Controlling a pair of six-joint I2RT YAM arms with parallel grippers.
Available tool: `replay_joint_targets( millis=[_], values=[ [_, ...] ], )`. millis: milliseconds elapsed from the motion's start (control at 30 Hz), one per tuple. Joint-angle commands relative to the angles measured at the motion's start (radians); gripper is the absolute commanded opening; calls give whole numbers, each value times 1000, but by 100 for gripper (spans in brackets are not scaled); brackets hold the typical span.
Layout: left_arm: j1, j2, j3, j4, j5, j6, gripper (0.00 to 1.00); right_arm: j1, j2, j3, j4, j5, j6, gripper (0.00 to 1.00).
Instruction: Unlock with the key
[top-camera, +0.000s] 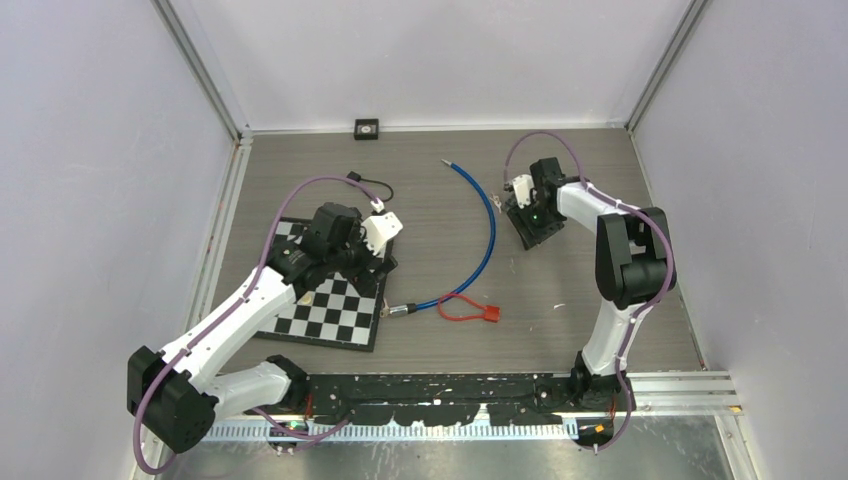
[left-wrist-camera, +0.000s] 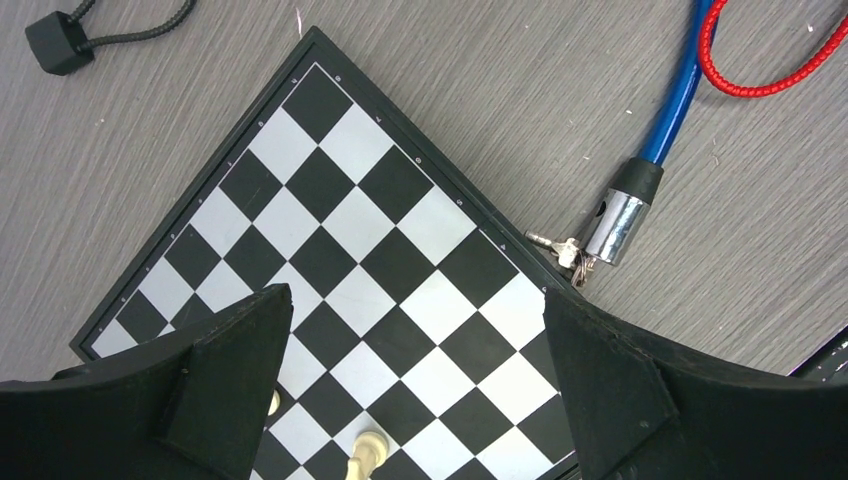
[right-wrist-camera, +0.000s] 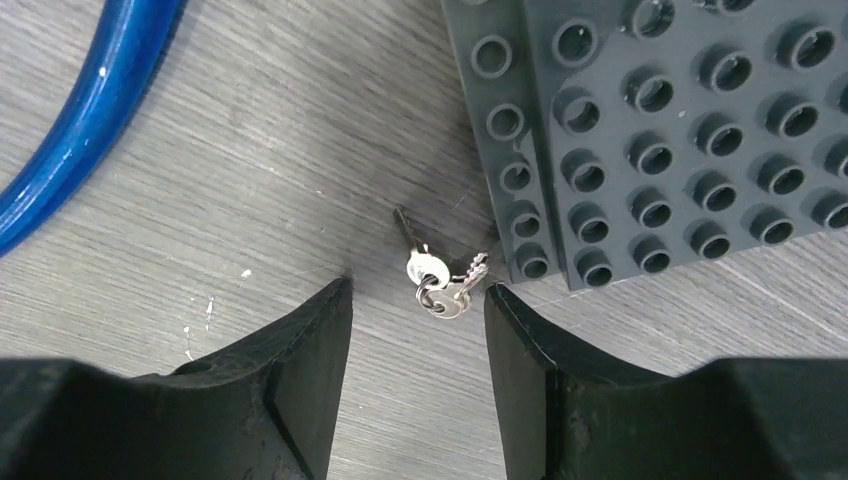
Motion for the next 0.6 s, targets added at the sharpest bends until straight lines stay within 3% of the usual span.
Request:
replay_joint_targets(
  millis=[0,333,567],
  values=[
    [4,-21,14,41,25,-4,99,-18,34,36,31,-1,8,54],
    [4,-21,12,46,30,-1,99,-27,38,8,20,-20,3,30],
    [5,29,48,47,61,26,99,-28,-52,-19,-18,-59,-22,1]
  ],
)
